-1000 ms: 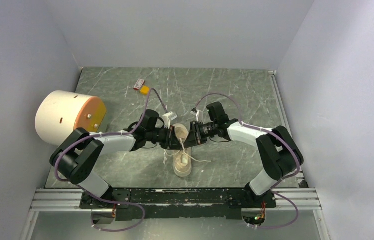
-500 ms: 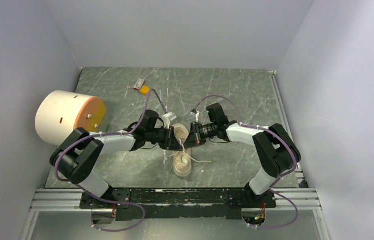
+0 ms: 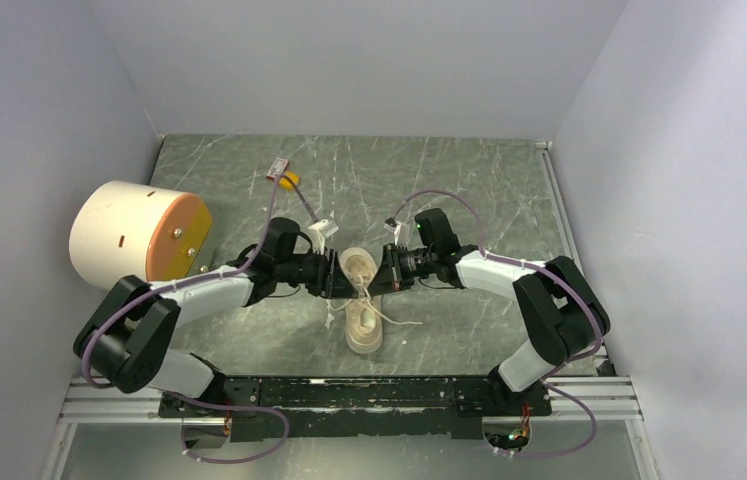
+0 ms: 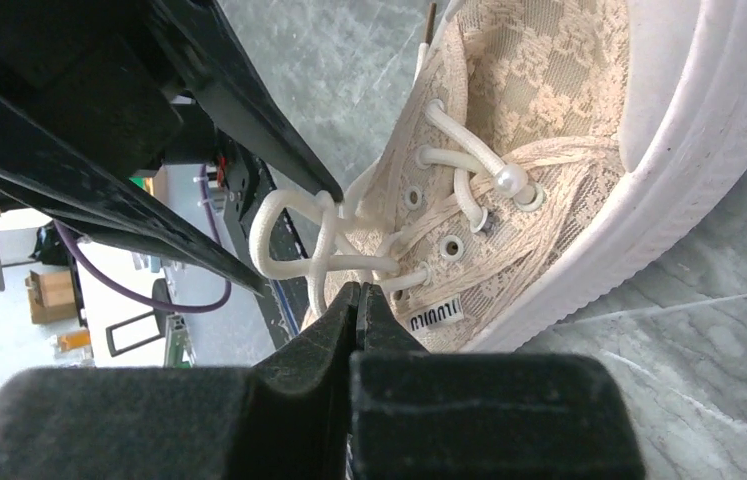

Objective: Tie the shoes

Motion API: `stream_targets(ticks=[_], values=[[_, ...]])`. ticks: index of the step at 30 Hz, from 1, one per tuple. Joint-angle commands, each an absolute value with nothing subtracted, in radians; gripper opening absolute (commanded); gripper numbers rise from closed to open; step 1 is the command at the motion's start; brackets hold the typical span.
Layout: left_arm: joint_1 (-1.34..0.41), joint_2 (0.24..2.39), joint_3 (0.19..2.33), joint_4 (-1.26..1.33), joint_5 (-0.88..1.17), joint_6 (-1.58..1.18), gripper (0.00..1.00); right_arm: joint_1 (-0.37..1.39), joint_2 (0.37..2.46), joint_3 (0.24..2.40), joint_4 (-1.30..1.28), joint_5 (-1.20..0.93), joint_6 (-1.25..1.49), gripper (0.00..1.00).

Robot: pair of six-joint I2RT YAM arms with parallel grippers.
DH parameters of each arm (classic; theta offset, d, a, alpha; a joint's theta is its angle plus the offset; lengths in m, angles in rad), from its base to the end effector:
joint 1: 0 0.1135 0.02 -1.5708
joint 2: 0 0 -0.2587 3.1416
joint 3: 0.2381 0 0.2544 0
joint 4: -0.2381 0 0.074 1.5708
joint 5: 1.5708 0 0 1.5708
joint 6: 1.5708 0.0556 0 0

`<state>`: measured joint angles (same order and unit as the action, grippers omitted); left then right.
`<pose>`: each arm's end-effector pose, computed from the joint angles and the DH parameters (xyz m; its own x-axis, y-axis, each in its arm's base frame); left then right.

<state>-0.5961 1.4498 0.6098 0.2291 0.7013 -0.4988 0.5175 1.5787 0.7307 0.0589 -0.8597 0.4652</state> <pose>0.2231 -0.1947 0.1595 -0.8312 0.1223 -0.5423 0.5337 0.4487 -0.7169 0.2471 0.1891 0.1482 -0.9042 -0.1778 -0.3884 -0.4264 0.4285 0.7966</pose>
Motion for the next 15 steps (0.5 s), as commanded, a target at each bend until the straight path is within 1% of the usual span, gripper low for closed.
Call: stream_targets(ticks=[1,2,3,4,8,11,13,15], values=[[-0.544,1.383,0.601,0.182,0.713,-0.463,0.51,0.520,1.553,0.719,0.067,-0.843,0.453,0.00],[-0.533,1.384,0.611,0.167,0.717,-0.452,0.53,0.520,1.552,0.718,0.071,-0.844,0.455,0.00],[-0.522,1.389,0.625,0.147,0.717,-0.441,0.61,0.520,1.554,0.718,0.074,-0.847,0.456,0.00],[-0.519,1.394,0.640,0.139,0.719,-0.428,0.64,0.520,1.556,0.719,0.075,-0.851,0.456,0.00],[-0.518,1.455,0.716,0.149,0.746,-0.414,0.74,0.520,1.559,0.720,0.067,-0.859,0.448,0.00],[-0.520,1.519,0.758,0.171,0.788,-0.417,0.77,0.521,1.554,0.716,0.067,-0.860,0.447,0.00],[-0.521,1.540,0.769,0.212,0.821,-0.429,0.76,0.520,1.557,0.716,0.071,-0.862,0.450,0.00],[-0.525,1.556,0.781,0.215,0.836,-0.425,0.73,0.520,1.557,0.717,0.073,-0.865,0.454,0.00]])
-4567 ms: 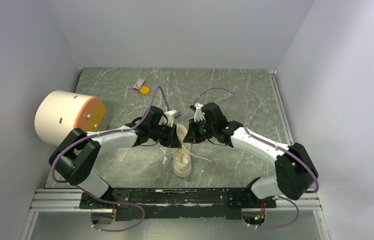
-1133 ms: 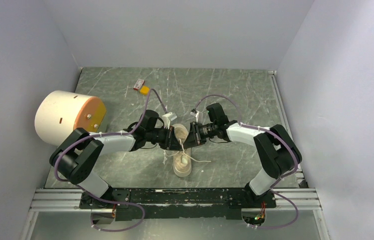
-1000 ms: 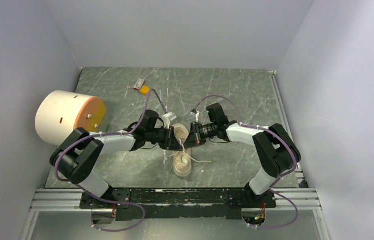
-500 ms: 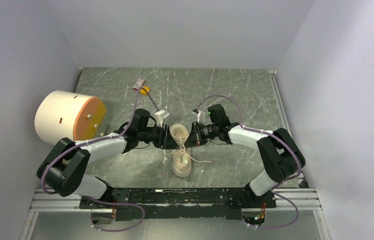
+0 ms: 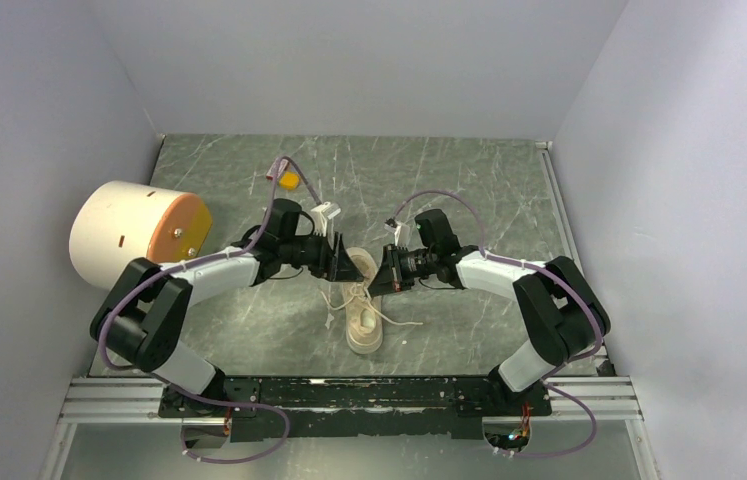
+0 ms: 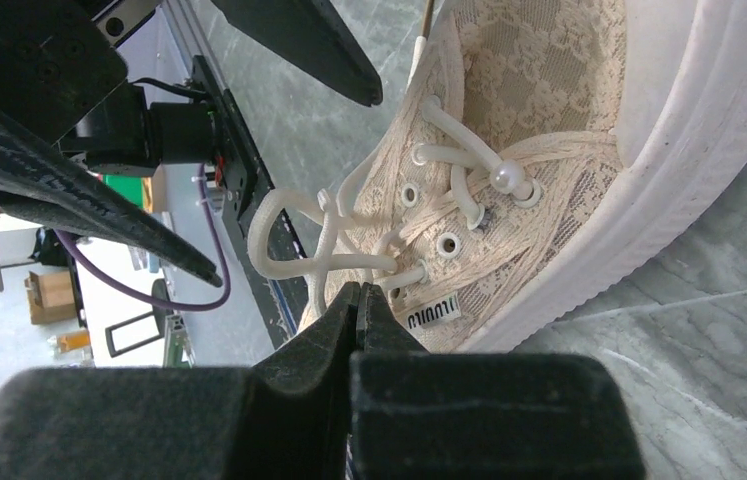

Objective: Tie the shoes

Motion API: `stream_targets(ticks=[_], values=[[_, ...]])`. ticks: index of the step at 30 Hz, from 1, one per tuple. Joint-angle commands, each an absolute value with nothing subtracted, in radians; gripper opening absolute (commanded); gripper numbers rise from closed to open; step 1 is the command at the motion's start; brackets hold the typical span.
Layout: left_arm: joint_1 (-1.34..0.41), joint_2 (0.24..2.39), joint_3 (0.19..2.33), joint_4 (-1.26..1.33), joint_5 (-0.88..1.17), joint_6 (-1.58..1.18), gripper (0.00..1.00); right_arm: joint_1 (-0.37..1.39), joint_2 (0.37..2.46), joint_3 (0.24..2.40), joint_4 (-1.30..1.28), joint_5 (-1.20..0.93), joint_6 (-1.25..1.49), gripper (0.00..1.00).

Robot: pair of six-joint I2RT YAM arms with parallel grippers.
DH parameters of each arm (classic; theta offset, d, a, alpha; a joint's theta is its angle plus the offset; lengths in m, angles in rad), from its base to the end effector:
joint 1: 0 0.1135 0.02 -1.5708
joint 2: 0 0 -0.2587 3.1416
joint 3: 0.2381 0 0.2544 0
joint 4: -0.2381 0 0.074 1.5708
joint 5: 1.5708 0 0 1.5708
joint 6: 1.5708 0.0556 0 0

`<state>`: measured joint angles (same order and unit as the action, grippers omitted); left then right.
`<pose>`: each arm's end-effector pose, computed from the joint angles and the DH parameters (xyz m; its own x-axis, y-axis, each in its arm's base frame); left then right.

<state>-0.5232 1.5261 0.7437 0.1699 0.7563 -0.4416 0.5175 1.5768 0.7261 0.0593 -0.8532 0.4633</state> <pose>0.2579 -0.1928 0.1744 -0.8134 0.1103 -0.5711 0.5555 0.4388 -0.7064 0.2464 0.1885 0.1473 -0.9041 -0.1765 -0.3893 -0.4264 0.4342 0.7935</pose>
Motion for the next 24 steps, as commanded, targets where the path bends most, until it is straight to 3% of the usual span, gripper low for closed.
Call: stream_targets(ticks=[1,10,13,17,24], values=[[-0.526,1.565,0.791,0.200,0.836,-0.414,0.69,0.521,1.557,0.718,0.075,-0.865,0.455,0.00],[-0.529,1.574,0.780,0.239,0.843,-0.443,0.50,0.521,1.567,0.721,0.085,-0.871,0.462,0.00],[-0.535,1.582,0.785,0.266,0.847,-0.464,0.41,0.520,1.569,0.714,0.092,-0.876,0.468,0.00],[-0.546,1.588,0.804,0.206,0.819,-0.439,0.21,0.520,1.568,0.707,0.084,-0.873,0.469,0.00],[-0.543,1.461,0.737,0.130,0.736,-0.422,0.05,0.521,1.537,0.702,0.055,-0.834,0.477,0.00]])
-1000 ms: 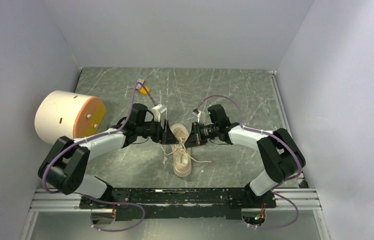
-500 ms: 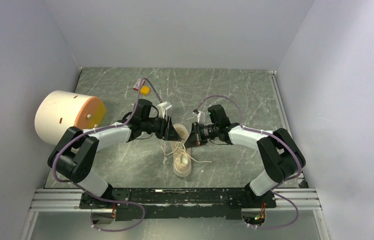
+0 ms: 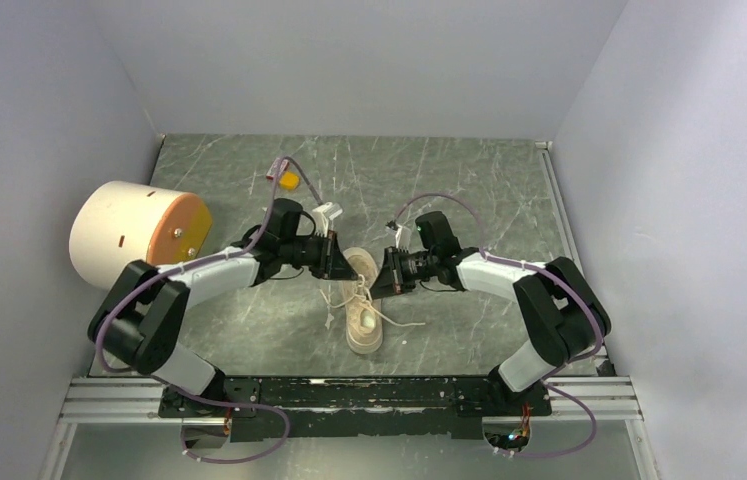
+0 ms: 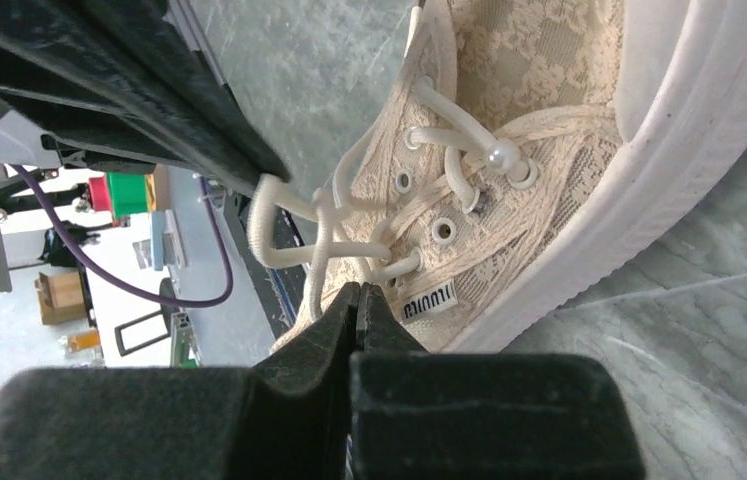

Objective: Tie the shoes

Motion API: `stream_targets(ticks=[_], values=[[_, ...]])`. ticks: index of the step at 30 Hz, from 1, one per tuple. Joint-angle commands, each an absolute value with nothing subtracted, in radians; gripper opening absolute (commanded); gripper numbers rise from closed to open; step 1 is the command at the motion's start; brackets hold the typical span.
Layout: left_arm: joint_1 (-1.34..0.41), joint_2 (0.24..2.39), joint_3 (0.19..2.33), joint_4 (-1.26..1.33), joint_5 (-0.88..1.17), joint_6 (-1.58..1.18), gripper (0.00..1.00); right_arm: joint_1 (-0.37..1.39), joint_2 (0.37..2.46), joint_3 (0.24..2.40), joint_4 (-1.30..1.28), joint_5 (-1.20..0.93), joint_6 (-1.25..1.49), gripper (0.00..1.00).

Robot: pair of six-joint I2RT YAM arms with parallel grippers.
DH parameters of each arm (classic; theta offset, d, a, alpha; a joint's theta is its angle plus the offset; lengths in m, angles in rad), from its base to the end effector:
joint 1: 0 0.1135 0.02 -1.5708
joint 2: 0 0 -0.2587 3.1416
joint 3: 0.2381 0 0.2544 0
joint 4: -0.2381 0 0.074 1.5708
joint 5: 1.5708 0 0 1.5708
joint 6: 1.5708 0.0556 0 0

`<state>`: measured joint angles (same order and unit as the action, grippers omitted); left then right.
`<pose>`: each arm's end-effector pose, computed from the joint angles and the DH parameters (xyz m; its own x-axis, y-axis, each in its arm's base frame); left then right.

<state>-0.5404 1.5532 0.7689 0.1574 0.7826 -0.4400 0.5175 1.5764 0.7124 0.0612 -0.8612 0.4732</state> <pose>0.2583 -0.2007 0.1735 -0.8191 0.1392 -0.5565 0.5588 0.4129 -0.7192 0.2435 0.1871 0.1439 -0.9121 -0.1775 -0.3697 -0.4097 0.4341 0.8023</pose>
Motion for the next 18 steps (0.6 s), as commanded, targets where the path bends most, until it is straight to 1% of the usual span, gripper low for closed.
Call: stream_targets(ticks=[1,7,15,18], values=[[-0.543,1.443,0.724,0.129,0.725,-0.429,0.05,0.521,1.532,0.703,0.050,-0.828,0.475,0.00],[-0.543,1.362,0.637,0.164,0.687,-0.499,0.05,0.520,1.515,0.711,0.009,-0.782,0.461,0.00],[-0.545,1.293,0.538,0.141,0.563,-0.616,0.05,0.519,1.437,0.698,-0.038,-0.637,0.537,0.00],[-0.544,1.239,0.514,0.107,0.502,-0.632,0.05,0.519,1.422,0.710,-0.093,-0.535,0.527,0.00]])
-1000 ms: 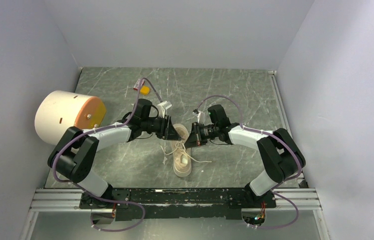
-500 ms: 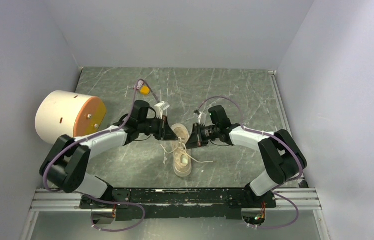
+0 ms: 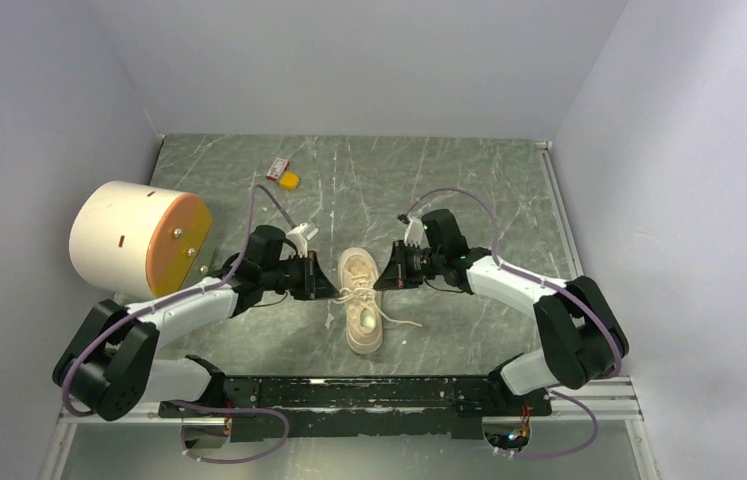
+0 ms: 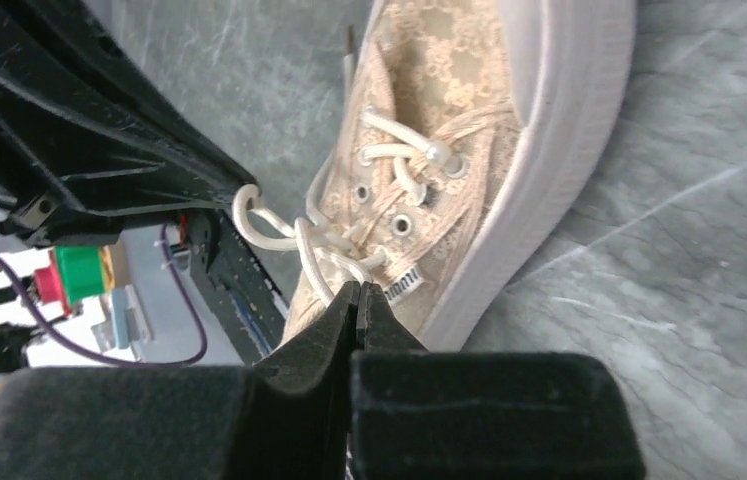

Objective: Tie the shoes

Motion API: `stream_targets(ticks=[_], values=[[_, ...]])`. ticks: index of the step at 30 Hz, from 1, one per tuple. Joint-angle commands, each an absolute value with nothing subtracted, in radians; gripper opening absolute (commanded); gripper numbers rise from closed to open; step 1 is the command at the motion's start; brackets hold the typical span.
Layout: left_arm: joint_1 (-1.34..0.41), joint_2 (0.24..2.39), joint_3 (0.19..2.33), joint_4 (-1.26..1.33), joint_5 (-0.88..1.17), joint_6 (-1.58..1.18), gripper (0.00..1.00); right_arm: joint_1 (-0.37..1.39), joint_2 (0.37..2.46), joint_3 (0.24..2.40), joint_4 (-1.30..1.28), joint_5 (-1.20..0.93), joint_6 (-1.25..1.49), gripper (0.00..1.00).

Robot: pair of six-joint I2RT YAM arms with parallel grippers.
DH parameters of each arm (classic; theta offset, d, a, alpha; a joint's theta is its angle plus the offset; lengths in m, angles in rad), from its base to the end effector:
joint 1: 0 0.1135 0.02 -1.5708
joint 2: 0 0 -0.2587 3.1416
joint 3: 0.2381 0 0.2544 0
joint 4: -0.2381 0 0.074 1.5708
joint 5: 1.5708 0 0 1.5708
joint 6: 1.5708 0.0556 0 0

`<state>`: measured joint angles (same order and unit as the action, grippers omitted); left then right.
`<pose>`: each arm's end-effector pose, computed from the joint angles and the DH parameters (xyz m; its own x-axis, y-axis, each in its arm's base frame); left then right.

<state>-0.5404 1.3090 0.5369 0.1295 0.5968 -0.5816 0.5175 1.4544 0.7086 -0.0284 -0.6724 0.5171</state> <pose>0.2138 -0.1647 0.1620 -0.8751 -0.0049 -0.4839 0.3956 0.5686 -0.7212 0.2404 0.1767 0.1646 -0.9108 -0.0734 -0.4062 -0.3725 0.5705 0.7320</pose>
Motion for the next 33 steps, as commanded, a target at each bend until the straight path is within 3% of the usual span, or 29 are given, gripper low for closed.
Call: stream_targets(ticks=[1,8,23,28,32,33], values=[[-0.545,1.225,0.508,0.095,0.490,-0.635,0.05,0.519,1.413,0.709,-0.100,-0.511,0.527,0.00],[-0.545,1.141,0.425,0.062,0.452,-0.673,0.05,0.513,1.371,0.681,-0.123,-0.352,0.557,0.00],[-0.545,0.994,0.235,0.039,0.417,-0.805,0.05,0.431,1.341,0.606,-0.127,-0.300,0.597,0.00],[-0.544,0.989,0.194,0.071,0.428,-0.820,0.05,0.392,1.342,0.571,-0.085,-0.325,0.610,0.00],[-0.545,0.999,0.231,0.156,0.516,-0.761,0.05,0.391,1.356,0.581,-0.027,-0.474,0.568,0.00],[-0.546,1.000,0.269,0.146,0.529,-0.723,0.12,0.391,1.351,0.579,-0.008,-0.516,0.560,0.00]])
